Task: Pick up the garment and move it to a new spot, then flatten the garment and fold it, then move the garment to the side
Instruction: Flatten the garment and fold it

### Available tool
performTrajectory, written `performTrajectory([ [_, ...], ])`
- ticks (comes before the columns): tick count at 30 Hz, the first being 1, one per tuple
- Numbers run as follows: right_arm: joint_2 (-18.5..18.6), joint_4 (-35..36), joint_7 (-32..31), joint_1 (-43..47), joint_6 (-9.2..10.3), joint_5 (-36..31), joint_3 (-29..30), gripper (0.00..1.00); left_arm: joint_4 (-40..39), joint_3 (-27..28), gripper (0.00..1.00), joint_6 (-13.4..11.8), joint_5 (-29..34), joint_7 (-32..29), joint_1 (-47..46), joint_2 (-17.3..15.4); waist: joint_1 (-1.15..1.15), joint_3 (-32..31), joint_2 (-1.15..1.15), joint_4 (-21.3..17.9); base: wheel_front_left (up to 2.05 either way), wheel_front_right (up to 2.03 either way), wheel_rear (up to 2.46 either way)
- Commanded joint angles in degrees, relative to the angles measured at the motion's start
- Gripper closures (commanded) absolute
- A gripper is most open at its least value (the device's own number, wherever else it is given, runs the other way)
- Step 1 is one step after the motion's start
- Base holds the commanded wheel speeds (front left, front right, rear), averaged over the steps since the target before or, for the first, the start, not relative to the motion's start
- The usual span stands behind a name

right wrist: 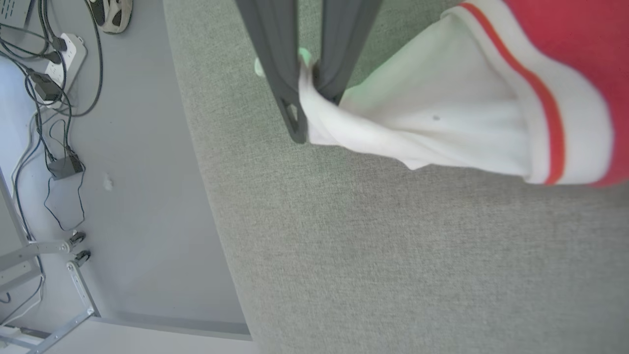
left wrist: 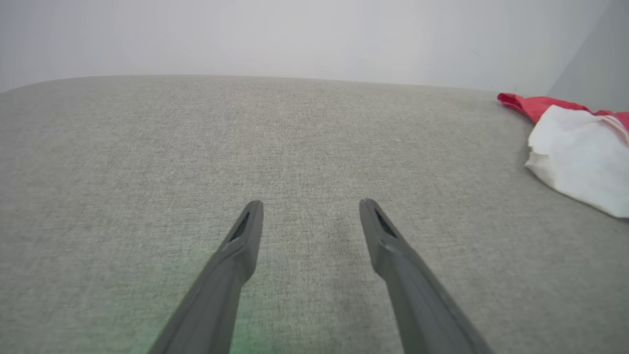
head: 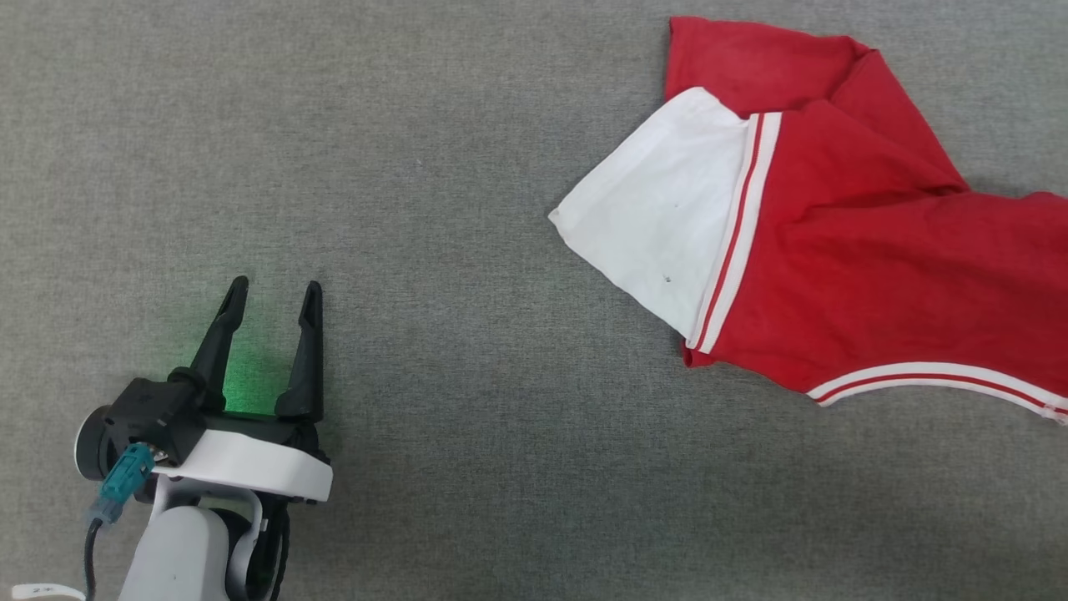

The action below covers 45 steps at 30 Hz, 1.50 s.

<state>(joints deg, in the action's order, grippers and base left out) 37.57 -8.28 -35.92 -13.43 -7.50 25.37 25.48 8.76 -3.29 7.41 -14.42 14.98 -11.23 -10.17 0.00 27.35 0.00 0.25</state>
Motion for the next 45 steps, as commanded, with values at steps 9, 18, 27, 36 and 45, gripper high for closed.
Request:
performTrajectory([
  [9, -3.05, -10.53, 9.62, -5.22, 0.01, -3.97, -1.45, 0.54, -0.37, -0.41, 0.00, 0.10, -1.44, 0.29, -1.64, -2.07, 0.00, 0.09, 0.00, 0.11, 0.00, 0.00, 0.00],
  [18, -5.48, -11.56, 23.62, -3.30, 0.01, -7.00, 2.08, 0.00, -2.28, -5.48, 0.00, 0.10, -1.89, 0.30, -6.28, -10.58, 0.00, -2.36, 0.00, -1.91, 0.00, 0.00, 0.00],
  [27, -11.34, -2.60, 35.55, 0.67, 0.01, -6.88, -4.61, 0.00, -5.93, -21.59, 0.00, 0.03, -8.98, -8.64, -20.44, -23.73, 0.00, -4.85, 0.00, -6.53, 0.00, 0.00, 0.00],
  [36, -16.67, 6.55, 37.11, 0.29, 0.01, -8.48, -12.19, 0.00, -3.28, -42.31, 0.00, -0.01, -34.71, -41.03, -38.45, -27.24, 0.00, -4.62, 0.00, -11.38, 0.00, 0.00, 0.00],
  [45, -19.10, 10.88, 36.92, -0.69, 0.01, -9.83, -15.67, 0.00, 8.54, -48.59, 0.00, 0.03, -48.22, -62.46, -49.03, -27.00, 0.00, -1.51, 0.00, -15.50, 0.00, 0.00, 0.00],
])
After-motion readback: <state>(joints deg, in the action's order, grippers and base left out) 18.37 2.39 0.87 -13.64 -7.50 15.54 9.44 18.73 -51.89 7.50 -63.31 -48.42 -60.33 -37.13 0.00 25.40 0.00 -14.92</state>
